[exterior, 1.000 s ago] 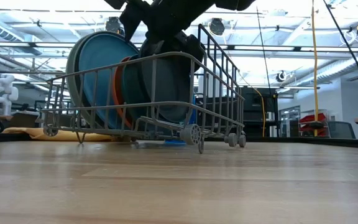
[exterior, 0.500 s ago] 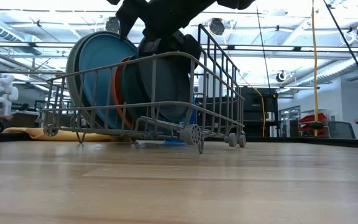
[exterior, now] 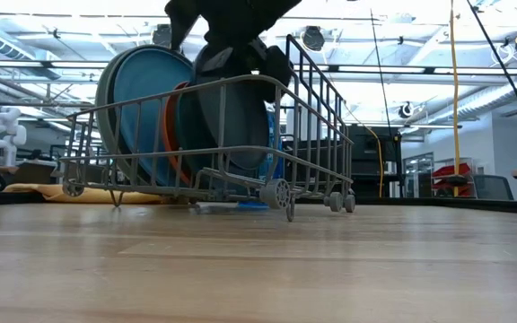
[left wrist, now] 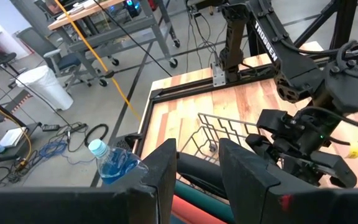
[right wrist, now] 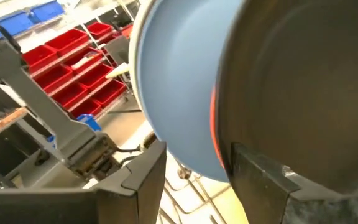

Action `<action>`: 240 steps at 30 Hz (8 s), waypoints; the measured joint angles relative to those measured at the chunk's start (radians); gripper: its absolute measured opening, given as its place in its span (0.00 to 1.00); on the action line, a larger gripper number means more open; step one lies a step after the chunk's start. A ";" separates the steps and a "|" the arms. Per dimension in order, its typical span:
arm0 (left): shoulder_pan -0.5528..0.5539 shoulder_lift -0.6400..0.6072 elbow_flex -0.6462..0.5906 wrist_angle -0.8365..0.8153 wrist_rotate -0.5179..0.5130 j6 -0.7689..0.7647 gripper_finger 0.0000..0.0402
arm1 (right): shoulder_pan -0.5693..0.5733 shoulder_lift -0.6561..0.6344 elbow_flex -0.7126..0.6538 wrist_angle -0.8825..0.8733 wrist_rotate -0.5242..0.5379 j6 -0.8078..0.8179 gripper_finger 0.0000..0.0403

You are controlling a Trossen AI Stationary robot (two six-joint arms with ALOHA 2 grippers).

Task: Sort dishes
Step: Put the black plate into the dish rack, then return to Home Position

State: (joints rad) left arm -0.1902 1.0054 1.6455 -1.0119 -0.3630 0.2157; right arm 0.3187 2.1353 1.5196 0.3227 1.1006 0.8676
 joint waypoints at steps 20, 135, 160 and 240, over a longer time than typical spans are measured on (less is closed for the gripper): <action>0.000 0.000 0.000 0.000 0.000 0.000 0.31 | 0.013 0.000 0.000 -0.110 0.019 0.147 0.43; 0.000 0.010 -0.002 0.003 0.023 -0.027 0.31 | -0.093 -0.418 0.208 -1.040 -0.581 -0.755 0.28; 0.000 0.017 -0.002 0.001 0.024 -0.054 0.31 | -0.239 -0.353 0.296 -1.606 -0.704 -1.130 0.41; 0.000 -0.013 -0.001 0.088 0.077 -0.027 0.28 | -0.069 -0.231 0.493 -1.161 -0.600 -1.372 0.51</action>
State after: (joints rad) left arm -0.1905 0.9921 1.6444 -0.9238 -0.2859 0.1889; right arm 0.2497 1.9047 2.0129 -0.8381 0.5010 -0.5047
